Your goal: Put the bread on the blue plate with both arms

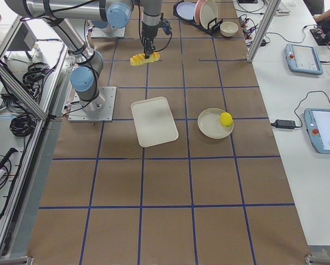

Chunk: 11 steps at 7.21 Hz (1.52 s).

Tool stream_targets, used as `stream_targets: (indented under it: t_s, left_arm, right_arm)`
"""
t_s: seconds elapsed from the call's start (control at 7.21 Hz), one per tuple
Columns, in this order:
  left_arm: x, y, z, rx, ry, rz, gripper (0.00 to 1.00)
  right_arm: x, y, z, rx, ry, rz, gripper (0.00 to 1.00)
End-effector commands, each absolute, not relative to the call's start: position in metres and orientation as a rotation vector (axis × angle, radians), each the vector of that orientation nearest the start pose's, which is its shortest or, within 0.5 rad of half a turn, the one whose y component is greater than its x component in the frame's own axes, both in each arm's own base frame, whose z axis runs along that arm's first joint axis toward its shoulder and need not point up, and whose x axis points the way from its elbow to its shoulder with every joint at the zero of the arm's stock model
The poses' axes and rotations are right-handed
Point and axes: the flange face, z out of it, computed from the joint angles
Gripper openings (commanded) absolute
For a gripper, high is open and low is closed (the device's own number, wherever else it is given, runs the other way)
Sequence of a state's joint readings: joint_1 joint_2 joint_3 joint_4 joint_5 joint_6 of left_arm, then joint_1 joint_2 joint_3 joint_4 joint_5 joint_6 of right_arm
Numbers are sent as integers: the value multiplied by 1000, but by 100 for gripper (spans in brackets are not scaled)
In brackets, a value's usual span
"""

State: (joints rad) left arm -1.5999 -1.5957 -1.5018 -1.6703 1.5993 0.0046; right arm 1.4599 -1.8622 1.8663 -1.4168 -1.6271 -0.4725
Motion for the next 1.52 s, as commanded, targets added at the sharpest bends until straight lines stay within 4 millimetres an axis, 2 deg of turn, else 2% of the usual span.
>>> stream_targets:
  t_s: [0.0,0.14,0.28,0.42,0.55,0.69,0.83,0.97,1.11,1.25,1.39]
  left_arm:
    - [-144,-496,496,56,3108,92,100]
    - [-137,-509,474,69,3109,160,100]
    - [-130,-538,456,131,3100,178,100]
    - [-104,-565,456,227,3050,185,100]
    - [-78,-581,455,214,3055,190,100]
    - [-46,-588,457,240,3065,189,100]
    - [0,-592,454,272,3075,204,100]
    - [50,-593,450,224,3098,213,100]
    - [77,-599,435,253,3148,229,100]
    - [105,-606,420,313,3164,250,100]
    - [143,-614,411,293,3178,257,100]
  right_arm:
    - [87,-365,453,-577,3085,266,28]
    - [78,-367,442,-658,3062,307,27]
    - [31,-370,411,-620,3042,329,27]
    - [-29,-368,366,-668,3029,268,27]
    - [-65,-357,327,-664,3063,191,27]
    - [-75,-354,303,-685,3095,136,27]
    - [-78,-358,289,-715,3086,136,28]
    - [-89,-369,268,-709,3074,156,28]
    - [-104,-379,247,-705,3063,172,29]
    - [-112,-378,243,-696,3065,176,63]
    - [-113,-378,244,-686,3067,168,87]
